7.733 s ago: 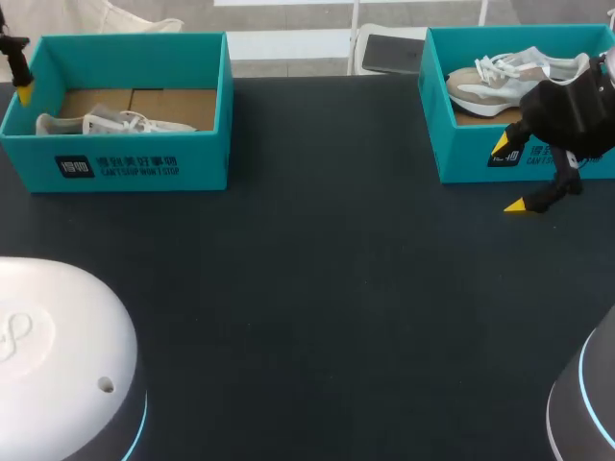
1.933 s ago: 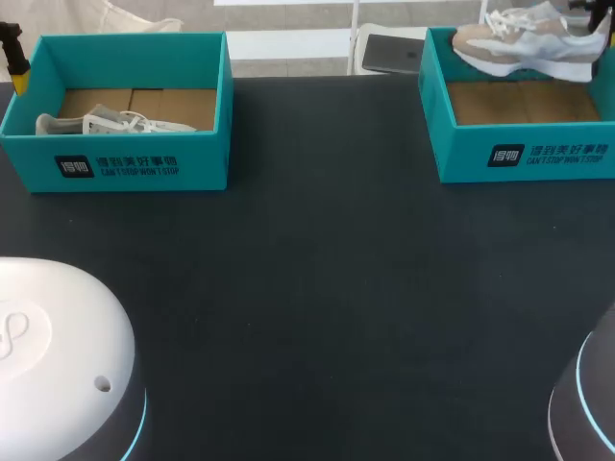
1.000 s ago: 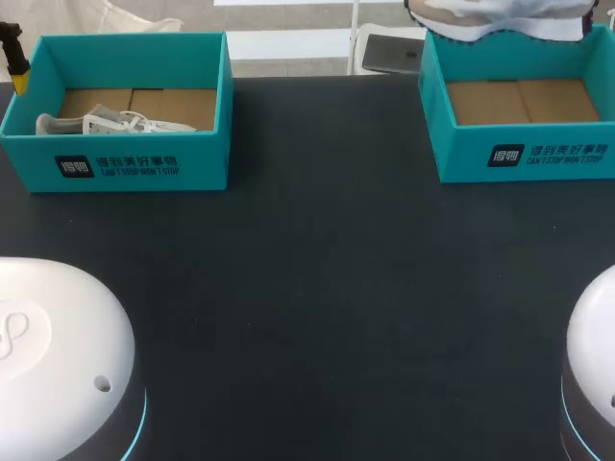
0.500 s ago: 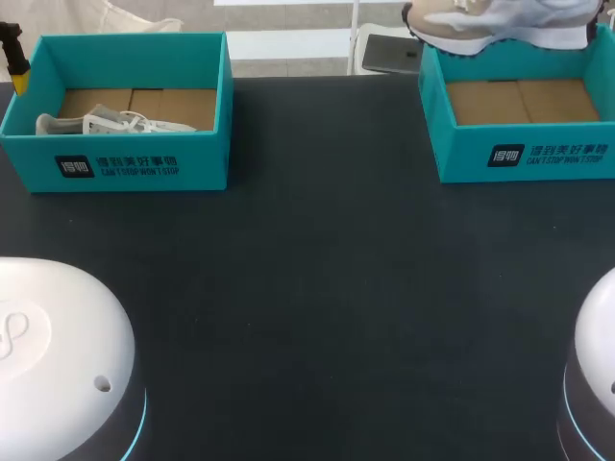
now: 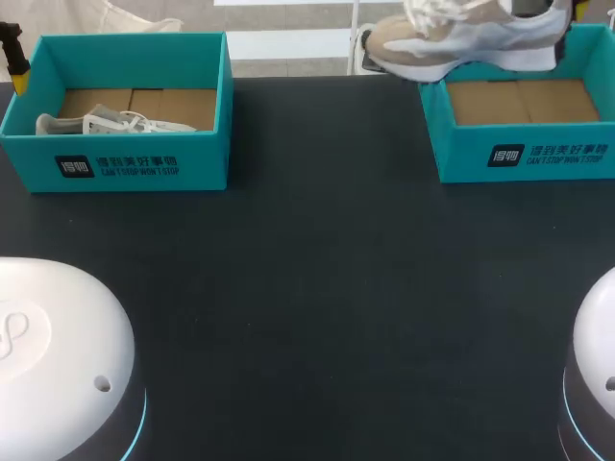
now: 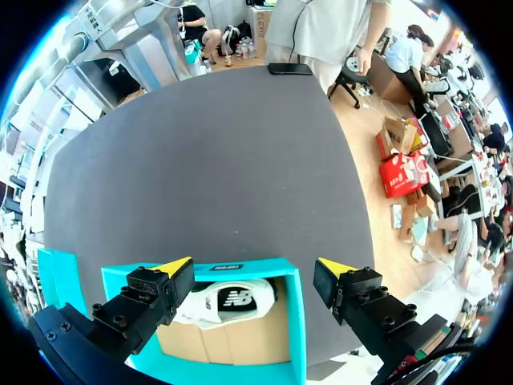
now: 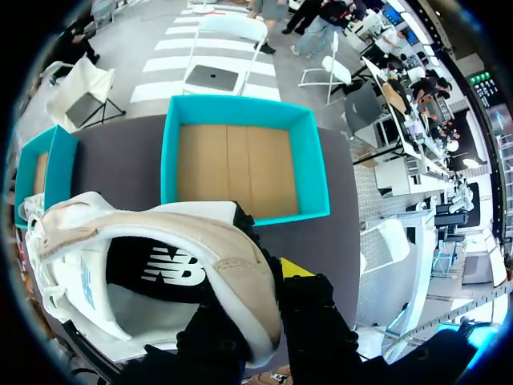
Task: Take the shoe out of the shoebox, open the shoe tongue, remove and reinsert the insole, then place the shoe into the shoebox
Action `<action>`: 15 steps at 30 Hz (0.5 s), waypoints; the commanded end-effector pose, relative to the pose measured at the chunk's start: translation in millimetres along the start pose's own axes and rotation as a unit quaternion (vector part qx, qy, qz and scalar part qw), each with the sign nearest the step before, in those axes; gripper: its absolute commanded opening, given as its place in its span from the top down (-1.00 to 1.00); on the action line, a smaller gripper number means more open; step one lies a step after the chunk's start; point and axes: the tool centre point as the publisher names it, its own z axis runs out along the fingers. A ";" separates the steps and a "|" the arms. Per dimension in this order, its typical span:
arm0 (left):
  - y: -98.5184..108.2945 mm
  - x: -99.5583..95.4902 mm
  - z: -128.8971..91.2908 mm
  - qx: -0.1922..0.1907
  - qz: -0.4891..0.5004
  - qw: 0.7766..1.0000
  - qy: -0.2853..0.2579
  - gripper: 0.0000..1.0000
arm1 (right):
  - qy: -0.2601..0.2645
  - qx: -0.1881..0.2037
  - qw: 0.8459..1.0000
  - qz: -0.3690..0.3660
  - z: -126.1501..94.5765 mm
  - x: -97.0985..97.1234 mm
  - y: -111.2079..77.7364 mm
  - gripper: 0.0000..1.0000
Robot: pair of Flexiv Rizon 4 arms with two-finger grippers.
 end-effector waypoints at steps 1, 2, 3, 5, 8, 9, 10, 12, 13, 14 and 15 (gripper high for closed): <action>-0.5 0.5 -0.5 0.000 0.000 1.000 0.001 -1.00 | -0.017 -0.033 0.999 0.003 -22.9 24.2 -33.8 1.00; -0.5 0.5 -0.5 0.000 0.000 1.000 0.001 -1.00 | -0.017 -0.033 0.999 0.008 -28.4 32.4 -44.2 1.00; -0.5 0.5 -0.5 0.000 0.000 1.000 0.001 -1.00 | -0.011 -0.028 0.999 0.009 -32.0 38.7 -52.3 1.00; -0.5 0.5 -0.5 0.000 0.000 1.000 0.001 -1.00 | -0.010 -0.025 0.999 0.018 -38.2 47.8 -65.8 1.00; -0.5 0.5 -0.5 0.000 0.000 1.000 0.001 -1.00 | -0.006 -0.012 1.000 0.028 -47.2 64.3 -88.3 1.00; -0.5 0.5 -0.5 0.000 0.000 1.000 0.001 -1.00 | -0.003 -0.010 0.999 0.035 -50.6 69.6 -95.1 1.00; -0.5 0.5 -0.5 0.000 0.000 1.000 0.001 -1.00 | 0.000 -0.007 0.999 0.040 -52.3 72.2 -99.0 1.00; -0.5 0.5 -0.5 0.000 0.000 1.000 0.001 -1.00 | 0.002 0.004 0.999 0.039 -59.8 84.7 -112.2 1.00; -0.5 0.5 -0.5 0.000 0.000 1.000 0.001 -1.00 | 0.004 0.007 0.999 0.039 -62.9 89.7 -116.1 1.00; -0.5 0.5 -0.5 0.000 0.000 1.000 0.001 -1.00 | 0.003 0.013 0.999 0.036 -65.1 93.7 -119.3 1.00; -0.5 0.5 -0.5 0.000 0.000 1.000 0.001 -1.00 | -0.002 0.019 0.999 0.037 -66.3 95.4 -121.3 1.00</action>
